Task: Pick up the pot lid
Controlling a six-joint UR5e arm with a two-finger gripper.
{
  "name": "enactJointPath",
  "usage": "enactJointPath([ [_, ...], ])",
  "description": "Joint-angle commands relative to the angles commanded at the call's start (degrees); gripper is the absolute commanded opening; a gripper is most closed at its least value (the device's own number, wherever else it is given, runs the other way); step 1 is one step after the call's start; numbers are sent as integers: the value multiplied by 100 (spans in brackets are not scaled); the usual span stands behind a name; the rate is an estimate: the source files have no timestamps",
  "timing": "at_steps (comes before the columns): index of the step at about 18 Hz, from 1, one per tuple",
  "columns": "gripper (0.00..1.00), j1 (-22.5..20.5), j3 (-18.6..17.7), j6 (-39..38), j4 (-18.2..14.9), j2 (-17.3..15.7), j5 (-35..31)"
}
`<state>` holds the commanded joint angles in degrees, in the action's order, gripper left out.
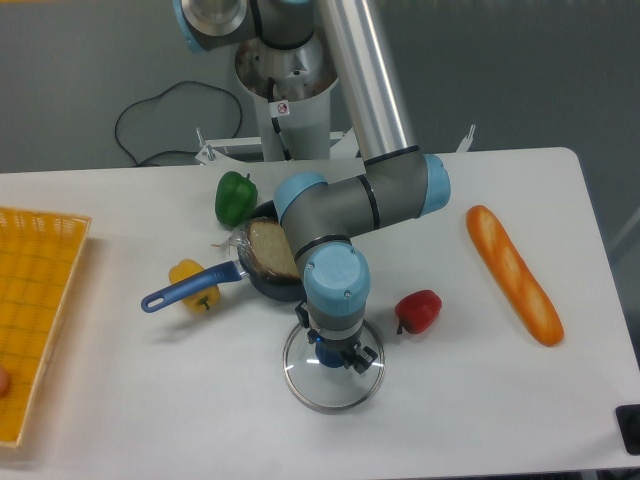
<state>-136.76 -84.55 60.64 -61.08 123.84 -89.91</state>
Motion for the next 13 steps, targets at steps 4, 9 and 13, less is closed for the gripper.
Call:
enactJointPath([
  [4,44,0,18,122,-184,-88,-26],
  [9,44,0,27,834,-501,-316,-26],
  [13,44,35,0,1046,-554,-509,79],
])
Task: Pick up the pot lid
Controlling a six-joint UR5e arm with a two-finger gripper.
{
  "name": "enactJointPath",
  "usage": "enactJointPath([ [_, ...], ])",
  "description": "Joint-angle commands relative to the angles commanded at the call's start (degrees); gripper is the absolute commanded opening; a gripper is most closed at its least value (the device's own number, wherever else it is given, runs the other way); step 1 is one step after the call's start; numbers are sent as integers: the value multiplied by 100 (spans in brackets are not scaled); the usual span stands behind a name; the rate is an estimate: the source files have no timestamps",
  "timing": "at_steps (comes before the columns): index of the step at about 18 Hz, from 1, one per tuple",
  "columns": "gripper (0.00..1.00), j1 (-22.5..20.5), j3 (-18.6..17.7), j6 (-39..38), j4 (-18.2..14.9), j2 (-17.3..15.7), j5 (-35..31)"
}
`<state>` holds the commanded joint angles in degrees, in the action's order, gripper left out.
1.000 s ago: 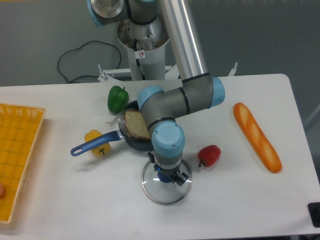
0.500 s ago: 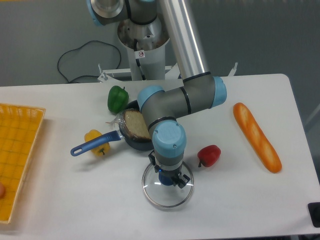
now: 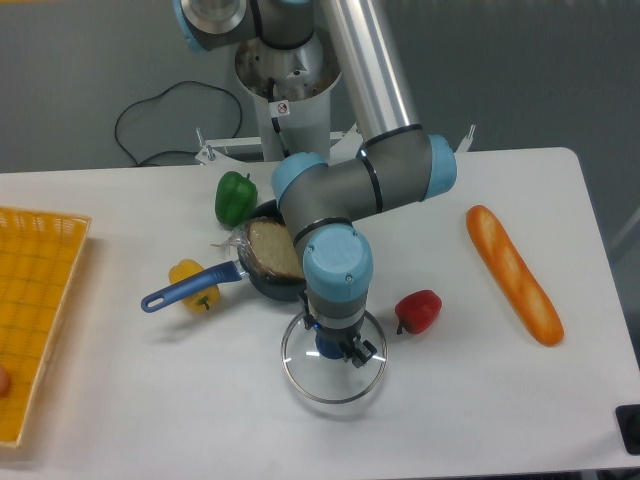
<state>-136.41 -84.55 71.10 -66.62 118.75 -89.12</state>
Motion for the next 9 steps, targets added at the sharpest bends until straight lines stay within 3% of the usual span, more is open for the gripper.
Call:
enactJointPath([
  [9,44,220,-202,9,-167,-492,317],
])
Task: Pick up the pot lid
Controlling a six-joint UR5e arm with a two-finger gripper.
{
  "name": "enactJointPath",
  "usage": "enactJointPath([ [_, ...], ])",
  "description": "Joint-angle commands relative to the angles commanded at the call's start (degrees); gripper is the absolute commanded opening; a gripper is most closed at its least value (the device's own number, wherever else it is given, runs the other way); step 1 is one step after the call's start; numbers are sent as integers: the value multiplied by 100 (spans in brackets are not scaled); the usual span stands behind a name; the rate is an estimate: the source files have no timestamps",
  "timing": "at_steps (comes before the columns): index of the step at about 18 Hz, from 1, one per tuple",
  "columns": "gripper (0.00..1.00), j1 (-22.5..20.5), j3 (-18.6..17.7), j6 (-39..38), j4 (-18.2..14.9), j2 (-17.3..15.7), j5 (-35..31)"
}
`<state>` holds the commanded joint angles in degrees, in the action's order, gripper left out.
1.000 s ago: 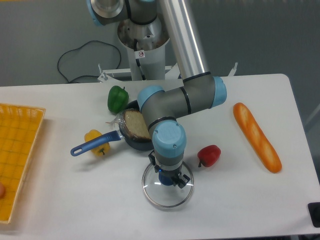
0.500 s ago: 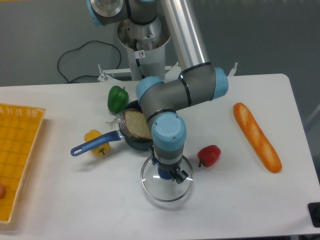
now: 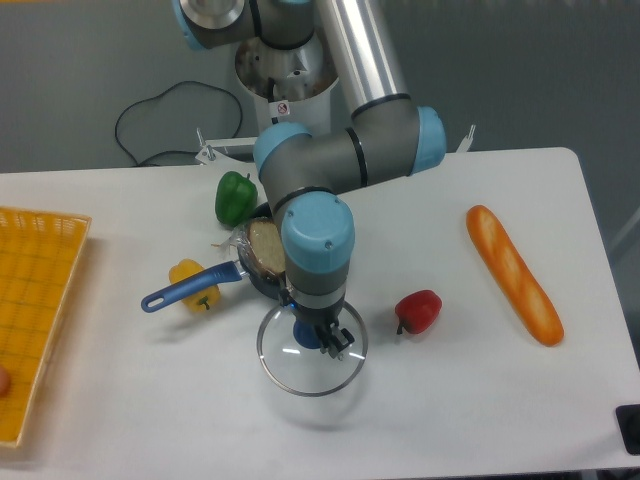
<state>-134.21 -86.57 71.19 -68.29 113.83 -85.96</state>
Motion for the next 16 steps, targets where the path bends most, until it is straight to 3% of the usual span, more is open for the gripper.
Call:
enactJointPath([
  [5,44,9,-18,0,0,-185,289],
  [16,45,35,-132,0,0,-256,440],
])
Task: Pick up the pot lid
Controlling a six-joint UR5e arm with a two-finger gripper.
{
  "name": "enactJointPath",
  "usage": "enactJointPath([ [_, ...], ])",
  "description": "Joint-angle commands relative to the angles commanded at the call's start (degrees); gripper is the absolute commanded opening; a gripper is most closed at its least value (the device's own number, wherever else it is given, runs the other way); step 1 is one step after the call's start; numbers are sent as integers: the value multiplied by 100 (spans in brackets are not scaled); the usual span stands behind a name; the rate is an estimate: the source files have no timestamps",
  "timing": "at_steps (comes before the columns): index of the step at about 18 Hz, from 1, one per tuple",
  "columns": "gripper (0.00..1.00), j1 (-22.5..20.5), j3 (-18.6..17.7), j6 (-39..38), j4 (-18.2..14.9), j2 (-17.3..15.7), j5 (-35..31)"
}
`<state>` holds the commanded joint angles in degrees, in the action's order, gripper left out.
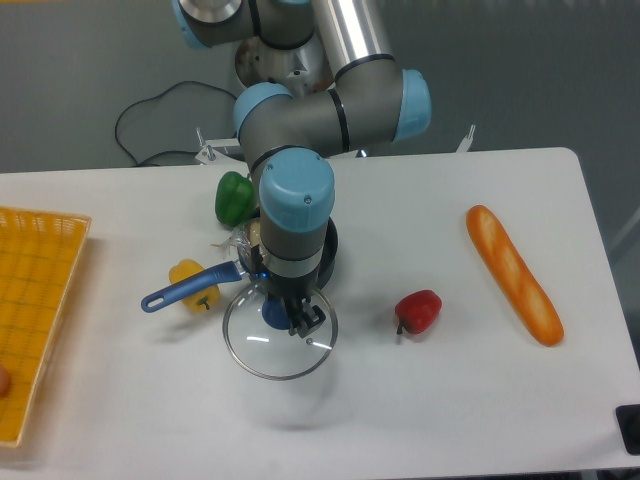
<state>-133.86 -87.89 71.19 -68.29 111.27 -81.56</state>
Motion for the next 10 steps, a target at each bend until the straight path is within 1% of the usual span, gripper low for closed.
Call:
enactJointPath([
  [10,45,-26,-18,9,9,-70,9],
])
